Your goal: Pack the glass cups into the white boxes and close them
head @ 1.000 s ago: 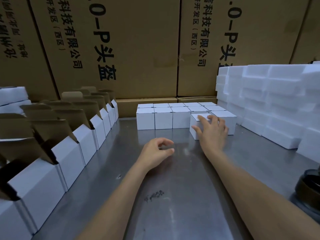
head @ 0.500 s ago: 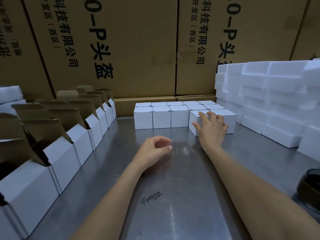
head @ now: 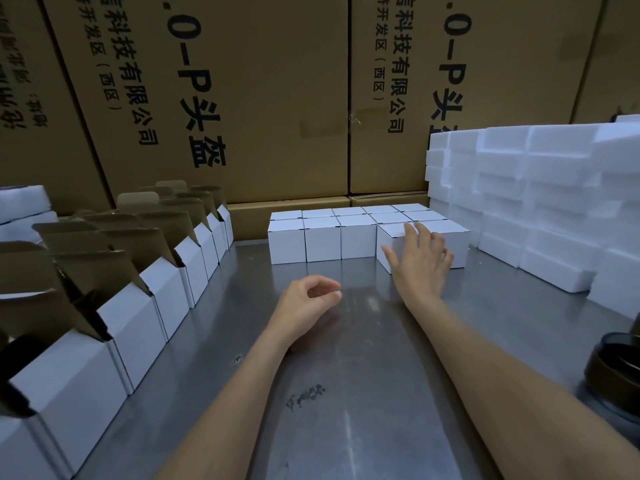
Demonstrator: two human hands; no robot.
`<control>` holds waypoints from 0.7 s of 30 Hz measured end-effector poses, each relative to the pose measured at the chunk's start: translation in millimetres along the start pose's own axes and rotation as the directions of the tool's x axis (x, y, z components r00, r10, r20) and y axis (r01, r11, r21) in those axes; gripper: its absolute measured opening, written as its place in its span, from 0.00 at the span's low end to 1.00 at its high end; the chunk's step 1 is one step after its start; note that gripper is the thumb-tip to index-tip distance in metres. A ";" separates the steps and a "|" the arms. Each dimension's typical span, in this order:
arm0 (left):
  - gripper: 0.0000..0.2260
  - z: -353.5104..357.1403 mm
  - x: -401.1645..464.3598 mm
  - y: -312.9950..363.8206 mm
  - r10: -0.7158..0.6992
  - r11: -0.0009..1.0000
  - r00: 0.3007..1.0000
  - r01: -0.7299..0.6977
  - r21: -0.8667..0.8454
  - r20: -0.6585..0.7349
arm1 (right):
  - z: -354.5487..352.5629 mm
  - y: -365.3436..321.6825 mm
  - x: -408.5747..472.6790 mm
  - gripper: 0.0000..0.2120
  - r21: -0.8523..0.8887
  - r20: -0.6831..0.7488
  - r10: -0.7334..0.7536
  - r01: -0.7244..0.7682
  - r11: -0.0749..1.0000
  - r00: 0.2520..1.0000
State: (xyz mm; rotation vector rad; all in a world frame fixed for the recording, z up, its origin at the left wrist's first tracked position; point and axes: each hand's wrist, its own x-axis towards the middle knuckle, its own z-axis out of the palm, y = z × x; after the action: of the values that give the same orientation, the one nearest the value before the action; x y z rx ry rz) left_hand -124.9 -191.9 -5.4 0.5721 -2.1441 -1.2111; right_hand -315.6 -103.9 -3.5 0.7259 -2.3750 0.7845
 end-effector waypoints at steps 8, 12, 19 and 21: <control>0.06 8.3 -19.8 13.0 0.066 0.894 0.994 -0.099 0.437 0.090 | -36.3 -8.1 -49.8 0.16 -0.036 0.031 -0.099 0.100 0.994 0.995; 0.11 12.9 -43.1 19.8 0.111 0.824 0.983 -0.174 0.540 0.146 | -57.4 -12.6 -77.8 0.07 0.003 0.016 -0.122 0.122 0.993 0.992; 0.09 7.6 -91.2 32.3 0.080 0.887 0.993 -0.111 0.449 0.088 | -89.1 -6.8 -111.8 0.13 -0.060 0.169 -0.097 0.109 0.992 0.981; 0.09 6.7 -107.0 35.4 0.083 0.887 0.994 -0.107 0.449 0.074 | -98.4 -4.4 -122.9 0.13 -0.081 0.245 -0.071 0.094 0.992 0.967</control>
State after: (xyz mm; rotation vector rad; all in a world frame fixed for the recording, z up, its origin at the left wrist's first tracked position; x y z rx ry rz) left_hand -54.5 -103.7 -8.4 0.6232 -2.4846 -0.6724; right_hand -194.4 -3.5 -10.5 0.9209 -2.5580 0.5744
